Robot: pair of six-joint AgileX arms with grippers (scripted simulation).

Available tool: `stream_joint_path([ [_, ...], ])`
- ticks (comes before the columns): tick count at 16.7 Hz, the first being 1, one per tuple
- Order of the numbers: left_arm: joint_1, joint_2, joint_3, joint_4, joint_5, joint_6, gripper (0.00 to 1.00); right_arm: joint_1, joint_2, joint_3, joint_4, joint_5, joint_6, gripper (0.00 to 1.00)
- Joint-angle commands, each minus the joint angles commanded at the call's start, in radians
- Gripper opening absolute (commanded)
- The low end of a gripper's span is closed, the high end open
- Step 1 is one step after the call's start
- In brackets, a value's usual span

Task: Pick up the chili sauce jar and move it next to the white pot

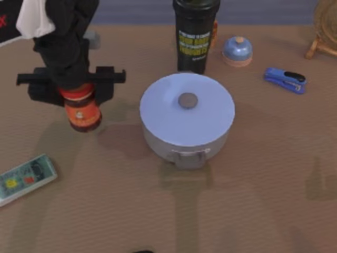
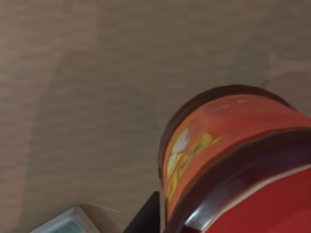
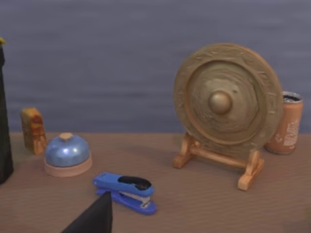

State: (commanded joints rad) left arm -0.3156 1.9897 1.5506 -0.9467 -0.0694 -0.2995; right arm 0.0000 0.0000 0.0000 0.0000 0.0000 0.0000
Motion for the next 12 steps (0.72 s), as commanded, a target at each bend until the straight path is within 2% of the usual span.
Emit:
stream_joint_path([
  [7,0.003,0.069,-0.083,0.161,0.0,0.005,0.0,0.0,0.0,0.0,0.0,0.0,0.0,1.0],
  [11,0.003,0.074,-0.089,0.169,0.0,0.006,0.0,0.0,0.0,0.0,0.0,0.0,0.0,1.0],
  [12,0.003,0.074,-0.089,0.169,0.0,0.006,0.08,0.0,0.0,0.0,0.0,0.0,0.0,1.0],
])
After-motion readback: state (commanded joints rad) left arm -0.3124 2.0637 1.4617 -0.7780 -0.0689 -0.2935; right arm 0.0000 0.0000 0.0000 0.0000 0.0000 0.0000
